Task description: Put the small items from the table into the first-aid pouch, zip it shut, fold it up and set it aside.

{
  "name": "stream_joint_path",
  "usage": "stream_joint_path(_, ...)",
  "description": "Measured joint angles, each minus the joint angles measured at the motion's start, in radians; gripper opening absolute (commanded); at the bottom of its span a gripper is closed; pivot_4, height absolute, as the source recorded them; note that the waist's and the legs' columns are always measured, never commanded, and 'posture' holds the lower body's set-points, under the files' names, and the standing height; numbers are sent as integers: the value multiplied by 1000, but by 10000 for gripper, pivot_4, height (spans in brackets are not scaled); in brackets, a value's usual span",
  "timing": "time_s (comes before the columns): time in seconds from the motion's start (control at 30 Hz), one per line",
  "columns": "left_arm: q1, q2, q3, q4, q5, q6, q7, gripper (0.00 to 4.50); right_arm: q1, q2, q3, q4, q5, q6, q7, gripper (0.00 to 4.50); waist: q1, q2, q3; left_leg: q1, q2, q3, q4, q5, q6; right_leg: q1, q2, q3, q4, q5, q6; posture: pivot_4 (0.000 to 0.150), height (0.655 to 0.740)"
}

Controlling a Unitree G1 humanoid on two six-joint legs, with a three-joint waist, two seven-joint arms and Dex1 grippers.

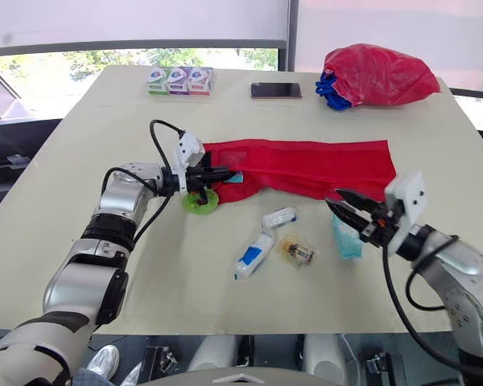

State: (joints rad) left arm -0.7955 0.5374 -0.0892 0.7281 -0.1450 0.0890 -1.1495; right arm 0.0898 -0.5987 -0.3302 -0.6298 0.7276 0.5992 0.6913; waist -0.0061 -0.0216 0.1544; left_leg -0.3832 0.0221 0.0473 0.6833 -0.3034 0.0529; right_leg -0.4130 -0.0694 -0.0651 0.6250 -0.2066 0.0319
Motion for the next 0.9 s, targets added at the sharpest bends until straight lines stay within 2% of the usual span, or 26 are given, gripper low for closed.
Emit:
stream_joint_path(0.03, 30, 45, 1, 0, 12, -15, -13, 0, 59, -2, -68, -7, 30, -11, 9, 33361, -3, 0, 0, 0, 0, 0, 0, 0, 0, 0, 0, 1, 0, 0, 0, 1500, 7400)
stream_joint_path(0.1, 39, 60, 0, 0, 25, -30, -24, 0, 81, -4, -116, -25, 62, -20, 18, 41403, -2, 0, 0, 0, 0, 1, 1, 0, 0, 0, -1, 1, 0, 0, 0, 1500, 7400)
stream_joint_path(0.13, 42, 65, 0, 0, 26, -35, -26, 0, 88, -6, -124, -30, 68, -22, 21, 41403, 1, 0, 0, 0, 0, 0, 1, 0, 0, 0, -1, 0, 0, 0, 1, 1500, 7400)
stream_joint_path(0.17, 51, 77, -1, -1, 31, -50, -32, 0, 114, -13, -148, -43, 80, -28, 33, 43262, 4, 0, 0, 1, 0, 0, 1, 0, 0, 1, -1, 0, 0, -1, 1, 1500, 7400)
stream_joint_path(0.3, 73, 148, 0, 33, 65, -133, -49, 0, 233, -47, -291, -56, 107, -56, 89, 43262, 6, 0, 0, 2, 1, 1, 0, 0, 0, 1, -1, 0, 1, 0, 0, 1500, 7400)
stream_joint_path(0.43, 49, 158, 0, 105, 85, -203, -51, 0, 297, -55, -361, -61, 145, -76, 134, 43262, 12, 0, 0, 2, 1, 1, 1, 0, 0, 1, -1, 0, 1, -2, 3, 1500, 7400)
stream_joint_path(0.47, 41, 158, 0, 119, 85, -206, -55, 6358, 319, -65, -373, -63, 148, -79, 148, 45000, 15, 0, 0, 2, 1, 1, 1, 0, 0, 1, -1, 0, 1, -2, 3, 1500, 7400)
stream_joint_path(0.5, 38, 159, 1, 124, 85, -205, -58, 8830, 330, -69, -382, -65, 149, -80, 155, 45000, 17, 0, 0, 2, 1, 1, 1, 0, 0, 1, -1, 0, 1, -2, 3, 1500, 7400)
stream_joint_path(0.67, 33, 160, 1, 85, 61, -144, -176, 33038, 365, -81, -406, -72, 166, -90, 175, 45000, 21, -1, 0, 1, 0, 1, 1, 0, 0, 0, -1, 0, 1, -1, 2, 1500, 7400)
stream_joint_path(0.7, 32, 160, 1, 74, 58, -138, -186, 33038, 365, -82, -408, -73, 169, -91, 175, 45000, 21, -1, 0, 1, 0, 1, 1, 0, 0, 1, -1, 0, 1, -1, 1, 1500, 7400)
stream_joint_path(0.73, 32, 160, 3, 51, 43, -122, -207, 41507, 366, -82, -411, -80, 176, -92, 172, 45000, 22, -1, 0, 0, 0, 0, 1, 0, 0, 1, -1, 0, 1, 0, 0, 1500, 7400)
stream_joint_path(0.77, 31, 160, 3, 30, 31, -114, -221, 44307, 366, -83, -415, -86, 179, -94, 171, 45000, 23, -1, 0, 0, 0, 0, 1, 0, 0, 1, -1, 0, 1, 0, 0, 1500, 7400)
stream_joint_path(0.9, 31, 137, 11, -45, 7, -97, -226, 44307, 364, -86, -413, -111, 184, -96, 149, 45000, 24, -1, 0, 1, 0, 0, 1, 0, 0, 1, -1, 0, 1, 0, 0, 1500, 7400)
